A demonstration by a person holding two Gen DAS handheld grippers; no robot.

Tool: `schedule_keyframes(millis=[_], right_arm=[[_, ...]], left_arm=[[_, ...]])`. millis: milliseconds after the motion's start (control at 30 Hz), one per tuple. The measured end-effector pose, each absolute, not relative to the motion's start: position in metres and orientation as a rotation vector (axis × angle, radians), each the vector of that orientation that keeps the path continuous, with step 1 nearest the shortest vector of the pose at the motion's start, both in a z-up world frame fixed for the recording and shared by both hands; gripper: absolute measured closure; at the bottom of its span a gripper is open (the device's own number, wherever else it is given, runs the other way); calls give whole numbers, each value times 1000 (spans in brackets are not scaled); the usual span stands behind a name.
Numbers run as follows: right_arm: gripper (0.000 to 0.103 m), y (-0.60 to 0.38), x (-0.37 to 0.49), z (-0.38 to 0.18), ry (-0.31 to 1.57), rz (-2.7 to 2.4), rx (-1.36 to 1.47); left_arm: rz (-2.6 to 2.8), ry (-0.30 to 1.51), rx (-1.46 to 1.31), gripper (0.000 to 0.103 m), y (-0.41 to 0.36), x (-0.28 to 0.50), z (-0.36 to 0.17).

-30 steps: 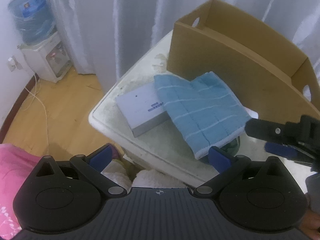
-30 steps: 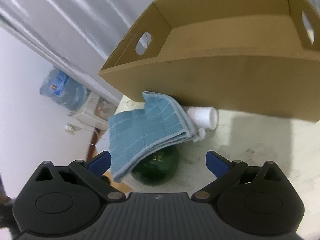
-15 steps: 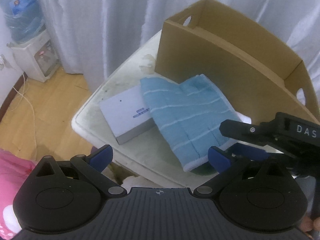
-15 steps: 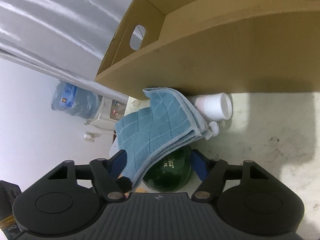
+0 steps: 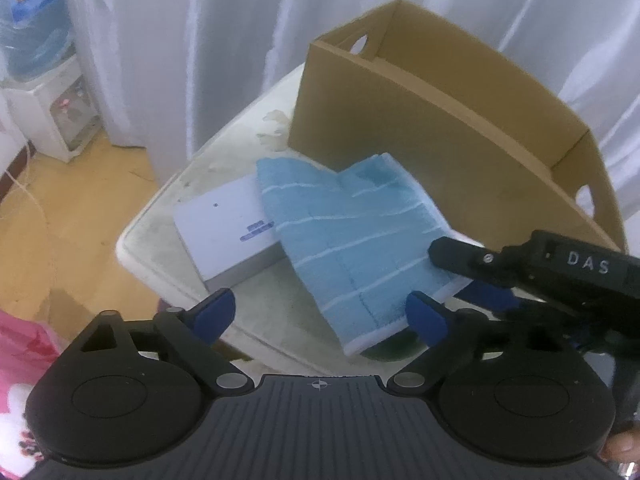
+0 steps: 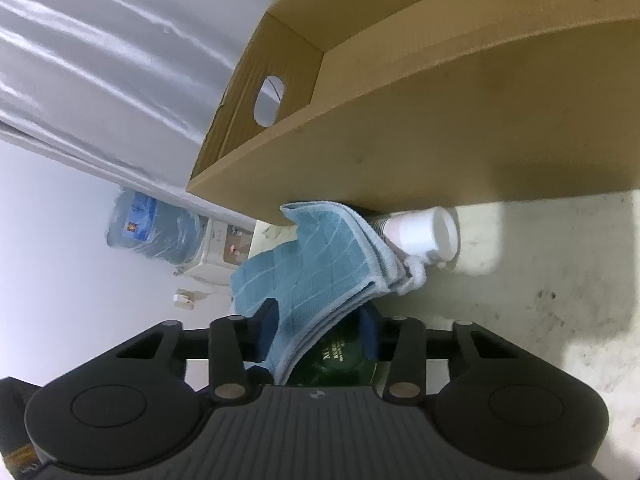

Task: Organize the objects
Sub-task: 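Close the right gripper on the light-blue towel's folded edge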

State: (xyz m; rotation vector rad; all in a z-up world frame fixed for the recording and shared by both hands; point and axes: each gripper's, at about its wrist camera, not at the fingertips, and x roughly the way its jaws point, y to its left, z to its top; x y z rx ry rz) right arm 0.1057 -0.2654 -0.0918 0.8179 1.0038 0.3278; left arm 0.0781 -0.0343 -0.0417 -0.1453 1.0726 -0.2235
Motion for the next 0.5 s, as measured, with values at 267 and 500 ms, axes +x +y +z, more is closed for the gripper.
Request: schedule_keyframes(millis=[267, 500], right_arm=[[81, -263, 103, -92, 977, 360, 816], [94, -266, 92, -85, 951, 401, 819]], left_arm=[[-227, 1046, -221, 30, -29, 79, -47], [-226, 1027, -284, 56, -28, 74, -46]])
